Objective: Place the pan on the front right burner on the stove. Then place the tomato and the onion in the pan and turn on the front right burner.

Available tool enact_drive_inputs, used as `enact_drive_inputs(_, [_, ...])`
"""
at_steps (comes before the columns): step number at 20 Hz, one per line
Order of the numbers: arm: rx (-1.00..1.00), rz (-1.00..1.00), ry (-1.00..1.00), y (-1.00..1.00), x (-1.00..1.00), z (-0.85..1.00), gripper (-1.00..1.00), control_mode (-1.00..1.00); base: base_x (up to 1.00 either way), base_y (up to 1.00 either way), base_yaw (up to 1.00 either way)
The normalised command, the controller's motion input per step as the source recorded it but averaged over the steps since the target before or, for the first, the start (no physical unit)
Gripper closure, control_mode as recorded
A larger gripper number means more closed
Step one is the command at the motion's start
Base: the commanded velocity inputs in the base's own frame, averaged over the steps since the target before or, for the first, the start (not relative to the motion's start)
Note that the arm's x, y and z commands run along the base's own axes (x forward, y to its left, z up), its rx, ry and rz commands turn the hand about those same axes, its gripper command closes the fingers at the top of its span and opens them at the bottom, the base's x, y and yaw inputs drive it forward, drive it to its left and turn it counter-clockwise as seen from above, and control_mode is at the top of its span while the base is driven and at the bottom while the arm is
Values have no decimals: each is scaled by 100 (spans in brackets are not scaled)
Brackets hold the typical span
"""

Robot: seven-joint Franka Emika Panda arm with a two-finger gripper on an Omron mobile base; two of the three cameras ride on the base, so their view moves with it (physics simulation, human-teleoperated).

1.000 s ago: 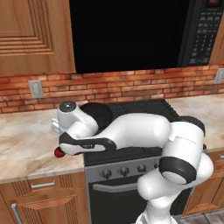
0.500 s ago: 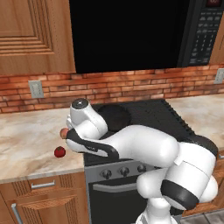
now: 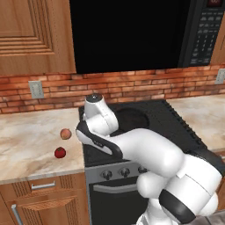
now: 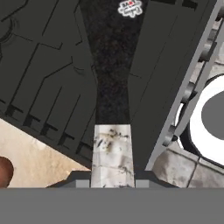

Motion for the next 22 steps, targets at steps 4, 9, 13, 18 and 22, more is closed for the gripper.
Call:
enact_drive_inputs(4, [2, -13, 5, -48, 8, 4, 100, -100, 0, 0, 0])
enact_drive_inputs(9, [3, -11, 7, -47, 9, 1, 100, -100, 0, 0, 0])
enact_drive_inputs(13, [2, -10, 10, -52, 10, 1, 100, -100, 0, 0, 0])
enact_drive_inputs(18, [0, -9, 12, -57, 13, 0, 100, -100, 0, 0, 0])
enact_drive_inputs(22, [0, -6, 12, -56, 10, 0, 100, -100, 0, 0, 0])
